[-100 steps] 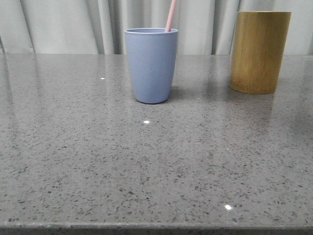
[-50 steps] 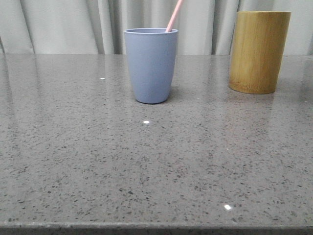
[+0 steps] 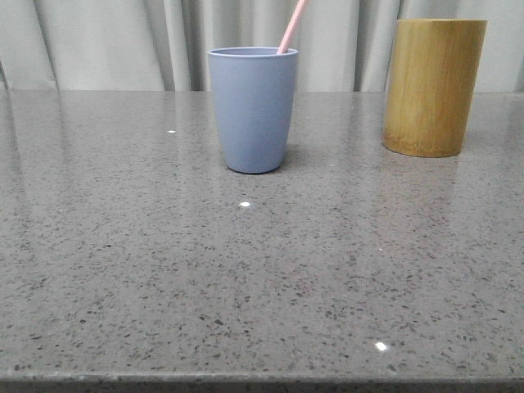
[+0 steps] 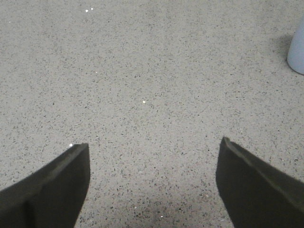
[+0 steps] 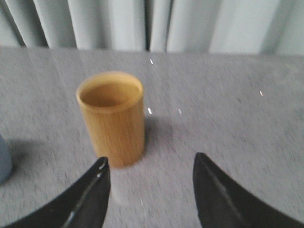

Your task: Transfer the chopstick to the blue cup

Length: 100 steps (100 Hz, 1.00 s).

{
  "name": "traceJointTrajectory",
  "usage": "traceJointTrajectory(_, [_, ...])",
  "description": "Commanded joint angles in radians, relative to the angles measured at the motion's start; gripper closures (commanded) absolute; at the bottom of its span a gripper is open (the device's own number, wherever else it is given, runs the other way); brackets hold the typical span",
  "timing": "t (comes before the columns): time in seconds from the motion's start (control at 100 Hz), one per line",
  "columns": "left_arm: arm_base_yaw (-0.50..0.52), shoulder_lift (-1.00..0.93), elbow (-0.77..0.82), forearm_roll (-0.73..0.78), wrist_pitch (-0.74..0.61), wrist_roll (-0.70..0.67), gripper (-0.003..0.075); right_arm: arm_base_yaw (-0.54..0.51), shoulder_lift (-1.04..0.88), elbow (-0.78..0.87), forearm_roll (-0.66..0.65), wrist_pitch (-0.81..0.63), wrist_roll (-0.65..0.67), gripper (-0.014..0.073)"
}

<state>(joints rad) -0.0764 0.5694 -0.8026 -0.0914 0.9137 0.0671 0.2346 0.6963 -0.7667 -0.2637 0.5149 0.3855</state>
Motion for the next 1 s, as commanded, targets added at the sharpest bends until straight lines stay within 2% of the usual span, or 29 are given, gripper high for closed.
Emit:
traceJointTrajectory(0.0, [0.003, 0.003, -0.026, -0.011, -0.072, -0.013, 0.0183, -0.005, -0.078, 0.014, -0.022, -0.005, -0.012, 0.019])
traceJointTrajectory(0.25, [0.003, 0.003, -0.026, -0.011, -0.072, -0.013, 0.0183, -0.005, -0.233, 0.066, -0.022, 0.101, -0.012, 0.019])
traceJointTrajectory(0.57, [0.003, 0.003, -0.026, -0.011, -0.072, -0.013, 0.0185, -0.005, -0.246, 0.067, -0.022, 0.178, -0.012, 0.0193])
traceJointTrajectory(0.64, [0.003, 0.003, -0.026, -0.011, -0.072, -0.013, 0.02, -0.005, -0.246, 0.067, -0.022, 0.178, -0.012, 0.0216])
traceJointTrajectory(0.71, [0.003, 0.003, -0.026, -0.011, -0.072, -0.013, 0.0249, -0.005, -0.246, 0.067, -0.022, 0.176, -0.012, 0.0275])
traceJointTrajectory(0.78, [0.003, 0.003, -0.026, -0.011, -0.072, -0.013, 0.0332, -0.005, -0.246, 0.067, -0.022, 0.175, -0.012, 0.0361])
traceJointTrajectory(0.99, [0.003, 0.003, -0.026, -0.011, -0.072, -0.013, 0.0672, -0.005, -0.246, 0.067, -0.022, 0.175, -0.012, 0.0628])
